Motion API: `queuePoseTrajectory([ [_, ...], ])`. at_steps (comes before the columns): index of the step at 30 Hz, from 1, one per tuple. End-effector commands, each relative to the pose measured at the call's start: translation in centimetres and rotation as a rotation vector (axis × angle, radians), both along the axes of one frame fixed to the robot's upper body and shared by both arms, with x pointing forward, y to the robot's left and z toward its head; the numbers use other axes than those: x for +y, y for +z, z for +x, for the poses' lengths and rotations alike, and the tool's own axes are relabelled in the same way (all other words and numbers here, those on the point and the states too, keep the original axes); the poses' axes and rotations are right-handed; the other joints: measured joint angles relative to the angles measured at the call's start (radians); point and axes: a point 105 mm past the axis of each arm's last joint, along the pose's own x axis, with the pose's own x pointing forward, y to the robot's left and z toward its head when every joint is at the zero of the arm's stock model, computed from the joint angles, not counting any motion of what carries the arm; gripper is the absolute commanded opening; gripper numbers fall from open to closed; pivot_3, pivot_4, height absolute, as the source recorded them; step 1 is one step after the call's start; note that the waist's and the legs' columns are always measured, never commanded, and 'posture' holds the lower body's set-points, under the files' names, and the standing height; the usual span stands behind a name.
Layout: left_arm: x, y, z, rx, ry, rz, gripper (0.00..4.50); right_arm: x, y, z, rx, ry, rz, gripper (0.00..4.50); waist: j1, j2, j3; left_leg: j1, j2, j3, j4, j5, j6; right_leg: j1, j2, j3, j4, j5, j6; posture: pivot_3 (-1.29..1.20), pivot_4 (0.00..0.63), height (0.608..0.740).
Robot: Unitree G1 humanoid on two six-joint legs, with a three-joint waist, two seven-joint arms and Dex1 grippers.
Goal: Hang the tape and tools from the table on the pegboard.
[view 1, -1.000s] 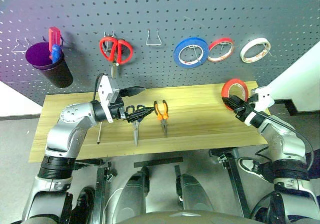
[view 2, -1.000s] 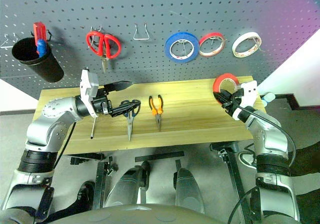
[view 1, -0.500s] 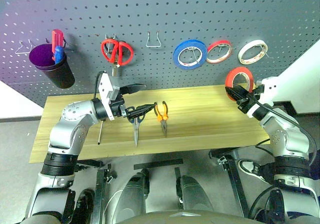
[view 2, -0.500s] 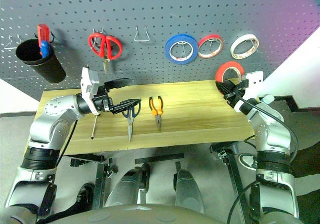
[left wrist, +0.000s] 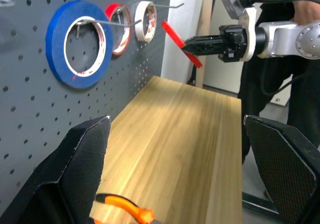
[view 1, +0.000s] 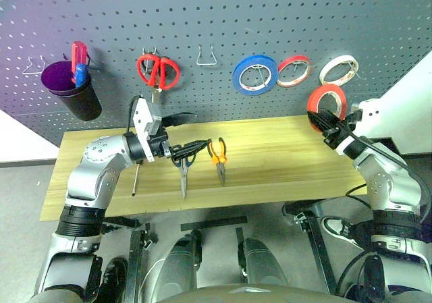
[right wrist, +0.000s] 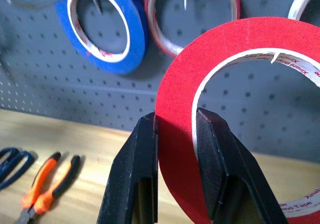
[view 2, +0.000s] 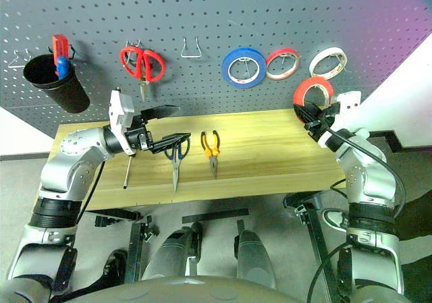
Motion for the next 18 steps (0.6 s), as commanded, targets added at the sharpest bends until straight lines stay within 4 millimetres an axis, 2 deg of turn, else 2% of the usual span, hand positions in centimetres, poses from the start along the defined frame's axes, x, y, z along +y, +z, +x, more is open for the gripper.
queuePoseTrajectory([
  [1, -0.1, 0.8, -0.1, -0.040, -0.007, -0.007, 4.50, -0.2, 3.3, -0.5, -0.106, -0.001, -0.008, 0.71, -0.008, 0.000, 0.000, 0.000, 0.000, 0.000, 0.000, 0.000, 0.000, 0.000, 0.000, 0.000, 0.000, 0.000, 0.000, -0.12, 0.177, 0.740],
  [6, -0.1, 0.8, -0.1, -0.040, -0.008, -0.009, 4.50, 0.0, 3.8, -0.5, -0.122, 0.007, -0.009, 0.71, -0.013, 0.000, 0.000, 0.000, 0.000, 0.000, 0.000, -0.002, 0.003, 0.000, 0.000, 0.000, 0.000, 0.000, 0.000, -0.12, 0.177, 0.740],
  [18, -0.1, 0.7, 0.0, -0.040, -0.005, -0.010, 4.50, 1.5, 6.4, -0.5, -0.198, 0.053, -0.015, 0.71, -0.013, 0.000, -0.001, 0.000, 0.000, 0.000, 0.000, -0.002, 0.003, 0.000, 0.000, 0.000, 0.001, 0.000, 0.000, -0.11, 0.178, 0.740],
])
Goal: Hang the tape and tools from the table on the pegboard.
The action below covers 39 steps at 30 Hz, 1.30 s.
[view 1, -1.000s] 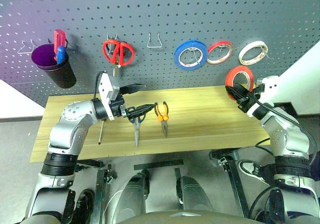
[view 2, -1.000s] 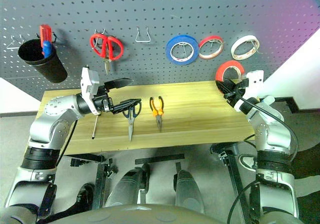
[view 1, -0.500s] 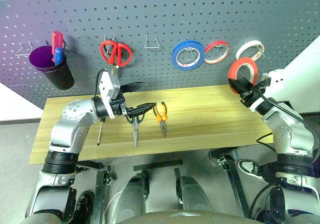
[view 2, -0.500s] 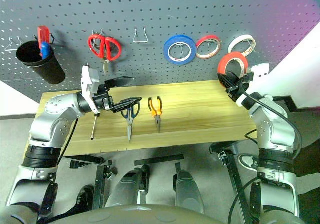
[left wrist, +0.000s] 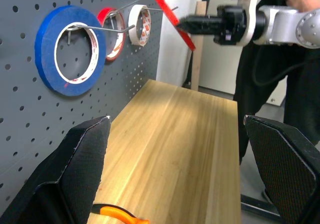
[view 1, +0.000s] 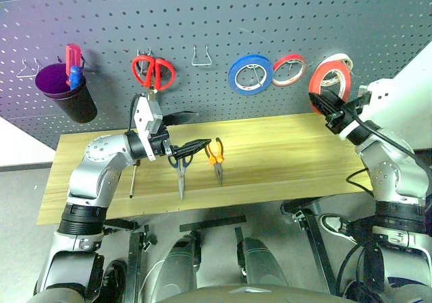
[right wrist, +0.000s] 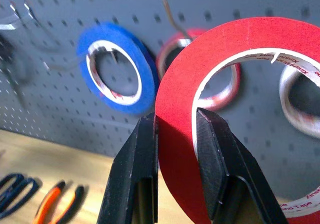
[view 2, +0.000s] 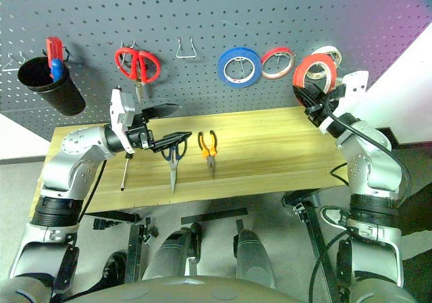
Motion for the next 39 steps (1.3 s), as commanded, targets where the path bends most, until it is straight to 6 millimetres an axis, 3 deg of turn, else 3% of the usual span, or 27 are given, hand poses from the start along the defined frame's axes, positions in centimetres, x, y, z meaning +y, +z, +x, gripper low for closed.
queuePoseTrajectory([
  [1, 0.0, 0.7, -0.1, -0.042, -0.002, -0.005, 4.50, 0.3, 2.9, -0.6, -0.096, 0.015, -0.013, 0.71, 0.000, 0.000, 0.000, 0.000, 0.000, 0.000, 0.000, 0.000, 0.000, 0.000, 0.000, 0.000, 0.000, 0.000, 0.000, -0.11, 0.180, 0.740],
  [15, 0.1, 0.6, -0.3, -0.042, 0.000, -0.003, 4.50, 1.1, 4.2, -0.9, -0.135, 0.041, -0.011, 0.71, 0.000, 0.000, 0.000, 0.000, 0.000, 0.000, 0.000, 0.000, 0.000, 0.000, 0.000, 0.000, 0.000, 0.000, 0.000, -0.11, 0.181, 0.740],
  [27, 0.0, 0.6, -0.5, -0.043, -0.004, 0.000, 4.50, 4.2, 4.5, -1.2, -0.147, 0.136, -0.024, 0.71, 0.000, 0.000, 0.000, 0.000, 0.000, 0.000, 0.000, 0.000, 0.000, 0.000, 0.000, 0.000, 0.001, 0.000, 0.000, -0.10, 0.186, 0.740],
  [39, 0.1, 0.5, -0.7, -0.032, 0.007, -0.006, 4.50, 5.4, 3.0, 0.0, -0.115, 0.173, -0.080, 0.71, 0.000, 0.000, 0.000, 0.000, 0.000, 0.000, 0.000, 0.000, 0.000, -0.001, 0.000, 0.000, 0.001, 0.000, 0.000, -0.08, 0.199, 0.740],
])
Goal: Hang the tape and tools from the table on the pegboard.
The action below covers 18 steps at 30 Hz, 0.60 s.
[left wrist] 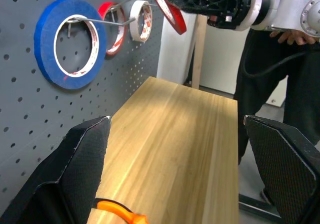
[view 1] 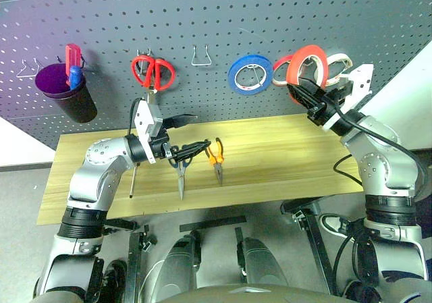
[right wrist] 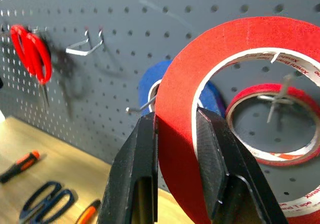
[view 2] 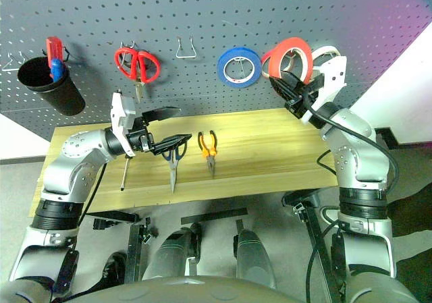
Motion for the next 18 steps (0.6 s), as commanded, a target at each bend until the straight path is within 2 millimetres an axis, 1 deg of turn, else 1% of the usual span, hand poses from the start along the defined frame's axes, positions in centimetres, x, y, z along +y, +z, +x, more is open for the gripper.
queuePoseTrajectory([
  [1, 0.0, 1.1, -0.5, -0.047, -0.005, -0.003, 4.50, 0.6, 1.5, 0.1, -0.072, 0.024, -0.014, 0.71, 0.001, 0.000, 0.000, 0.000, 0.000, 0.000, 0.000, 0.000, 0.000, 0.000, 0.000, 0.000, 0.000, 0.000, 0.000, -0.08, 0.199, 0.740],
  [4, 0.2, 1.4, -0.6, -0.048, 0.000, -0.005, 4.50, 0.6, 0.9, 0.8, -0.068, 0.020, -0.026, 0.71, 0.001, 0.000, 0.000, 0.000, 0.000, 0.000, 0.000, 0.000, 0.000, 0.000, 0.000, 0.000, 0.000, 0.000, 0.000, -0.07, 0.203, 0.740],
  [10, 0.3, 2.4, -1.0, -0.056, 0.023, -0.047, 4.50, -0.2, 0.0, 1.8, -0.057, -0.005, -0.033, 0.71, 0.002, 0.000, 0.000, 0.000, 0.000, 0.000, 0.000, 0.000, 0.000, 0.000, 0.000, 0.000, 0.000, 0.000, 0.000, -0.06, 0.206, 0.740],
  [18, 0.4, 3.5, -1.3, -0.071, 0.062, -0.096, 4.50, -0.1, -1.4, 2.2, -0.043, 0.001, -0.065, 0.71, 0.002, 0.000, 0.000, 0.000, 0.000, 0.000, 0.000, 0.000, 0.000, 0.000, 0.000, 0.000, 0.000, 0.000, 0.000, -0.04, 0.206, 0.740],
])
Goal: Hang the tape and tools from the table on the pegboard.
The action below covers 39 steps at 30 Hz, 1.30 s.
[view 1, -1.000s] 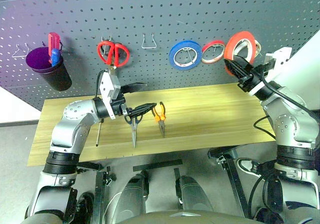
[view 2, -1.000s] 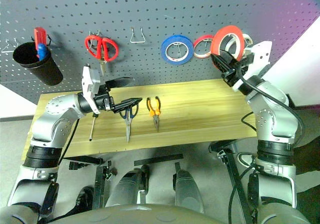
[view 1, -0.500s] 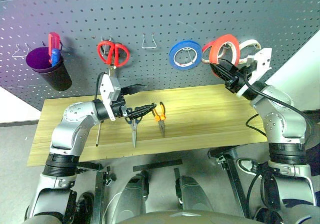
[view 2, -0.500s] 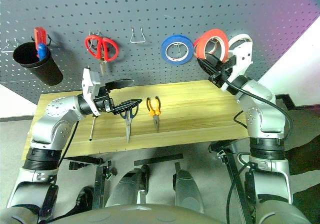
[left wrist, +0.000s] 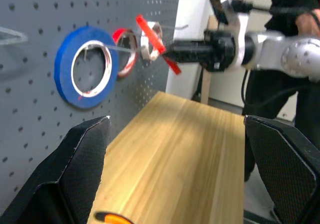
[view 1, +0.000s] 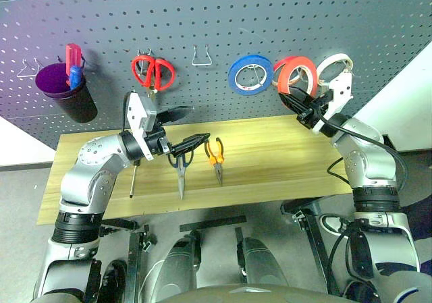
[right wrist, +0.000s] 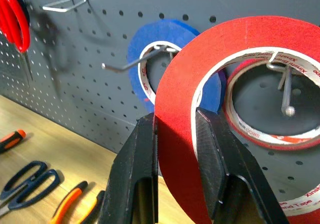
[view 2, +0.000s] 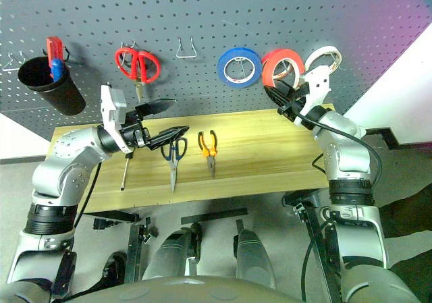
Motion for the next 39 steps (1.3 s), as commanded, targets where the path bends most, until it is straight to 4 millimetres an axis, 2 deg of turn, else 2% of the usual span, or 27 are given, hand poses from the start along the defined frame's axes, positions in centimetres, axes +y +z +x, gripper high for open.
queuePoseTrajectory([
  [1, 0.3, 1.2, -0.6, -0.043, 0.012, -0.033, 4.50, 0.2, 1.4, 0.1, -0.067, 0.012, -0.010, 0.71, 0.000, 0.000, 0.000, 0.000, 0.000, 0.000, 0.000, 0.000, 0.000, 0.000, 0.000, 0.000, 0.000, 0.000, 0.000, -0.04, 0.206, 0.740],
  [12, 0.1, 1.3, -0.7, -0.049, 0.013, -0.027, 4.50, 0.2, 0.9, 1.7, -0.079, -0.018, -0.035, 0.71, 0.001, 0.000, 0.000, 0.000, 0.000, 0.000, 0.000, 0.000, 0.000, 0.000, 0.000, 0.000, 0.000, 0.000, 0.000, -0.03, 0.209, 0.740],
  [20, 0.2, 1.2, -0.7, -0.048, 0.014, -0.022, 4.50, 0.0, -0.8, 2.4, -0.073, -0.055, -0.072, 0.71, 0.001, 0.000, 0.000, 0.000, 0.000, 0.000, 0.000, 0.000, 0.000, 0.000, 0.000, 0.000, 0.000, 0.000, 0.000, -0.03, 0.212, 0.740],
  [31, 0.2, 1.2, -0.7, -0.049, 0.013, -0.018, 4.50, -0.3, -0.8, 3.0, -0.086, -0.086, -0.076, 4.44, 0.001, 0.000, 0.000, 0.000, 0.000, 0.000, 0.000, 0.000, 0.000, 0.000, 0.000, 0.000, 0.000, 0.000, 0.000, -0.02, 0.216, 0.740],
  [36, 0.2, 1.1, -0.8, -0.043, 0.014, -0.022, 4.50, -0.4, -1.1, 2.5, -0.078, -0.057, -0.072, 4.48, 0.001, 0.000, 0.000, 0.000, 0.000, 0.000, 0.000, 0.000, 0.000, 0.000, 0.000, 0.000, 0.000, 0.000, 0.000, -0.03, 0.214, 0.740],
  [39, 0.3, 1.0, -0.8, -0.042, 0.018, -0.023, 4.50, -0.6, -0.7, 1.5, -0.074, -0.023, -0.043, 4.48, 0.002, 0.000, 0.000, 0.000, 0.000, 0.000, 0.000, 0.000, 0.000, 0.000, 0.000, 0.000, 0.000, 0.000, 0.000, -0.03, 0.213, 0.740],
])
